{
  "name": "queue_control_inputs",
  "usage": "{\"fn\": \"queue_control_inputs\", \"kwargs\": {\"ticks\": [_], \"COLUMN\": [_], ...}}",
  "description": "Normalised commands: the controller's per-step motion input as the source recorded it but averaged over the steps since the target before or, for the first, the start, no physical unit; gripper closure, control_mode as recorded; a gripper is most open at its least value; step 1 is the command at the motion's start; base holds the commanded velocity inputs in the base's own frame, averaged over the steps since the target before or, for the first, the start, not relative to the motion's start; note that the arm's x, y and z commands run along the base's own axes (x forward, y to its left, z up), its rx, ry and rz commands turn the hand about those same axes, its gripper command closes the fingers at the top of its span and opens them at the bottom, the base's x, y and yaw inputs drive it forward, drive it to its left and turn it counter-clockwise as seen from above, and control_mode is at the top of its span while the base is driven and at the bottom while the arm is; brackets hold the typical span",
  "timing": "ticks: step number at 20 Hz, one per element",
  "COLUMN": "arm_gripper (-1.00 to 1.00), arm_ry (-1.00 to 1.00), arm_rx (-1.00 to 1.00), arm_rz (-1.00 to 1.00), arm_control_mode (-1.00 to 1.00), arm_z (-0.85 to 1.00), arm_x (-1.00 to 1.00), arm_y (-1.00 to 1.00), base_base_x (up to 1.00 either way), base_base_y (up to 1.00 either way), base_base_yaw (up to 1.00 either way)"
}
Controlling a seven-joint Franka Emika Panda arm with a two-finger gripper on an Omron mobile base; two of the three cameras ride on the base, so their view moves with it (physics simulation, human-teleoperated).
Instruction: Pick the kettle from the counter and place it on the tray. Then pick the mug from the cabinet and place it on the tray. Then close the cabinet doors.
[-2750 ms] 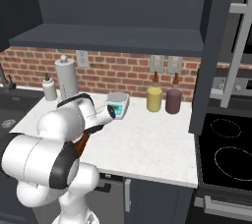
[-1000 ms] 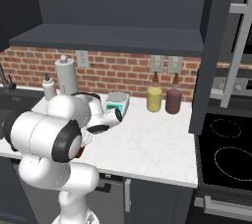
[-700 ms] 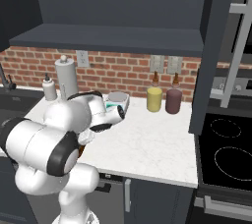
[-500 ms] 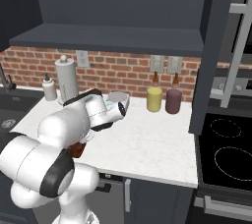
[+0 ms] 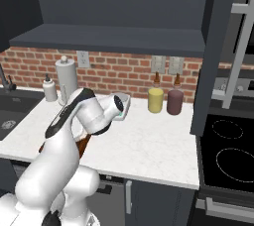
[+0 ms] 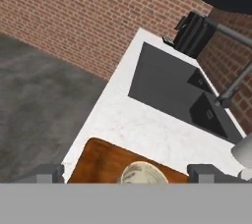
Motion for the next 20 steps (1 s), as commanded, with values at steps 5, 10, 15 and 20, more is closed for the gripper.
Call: {"fn": "queue_control_inputs", "kwargs": {"ticks": [5,10,15,20], "arm_gripper": [-1.0,-1.0,-1.0,-1.0], "arm_ry": [-0.09,-0.13,-0.04,0.0], "arm_rx": [0.0,0.0,0.0,0.0], "arm_rz": [0.02,0.03,0.0,0.01], "arm_control_mode": [-1.0,-1.0,-1.0,-1.0], "arm_z": [0.66,0.67,0.57,0.48], "arm_x": [-0.52,-0.45,-0.44,-0.25], "arm_y": [0.03,0.1,0.07,0.05], "base_base_x": [0.0,0.0,0.0,0.0], "base_base_y": [0.0,0.0,0.0,0.0], "base_base_yaw": [0.0,0.0,0.0,0.0]}}
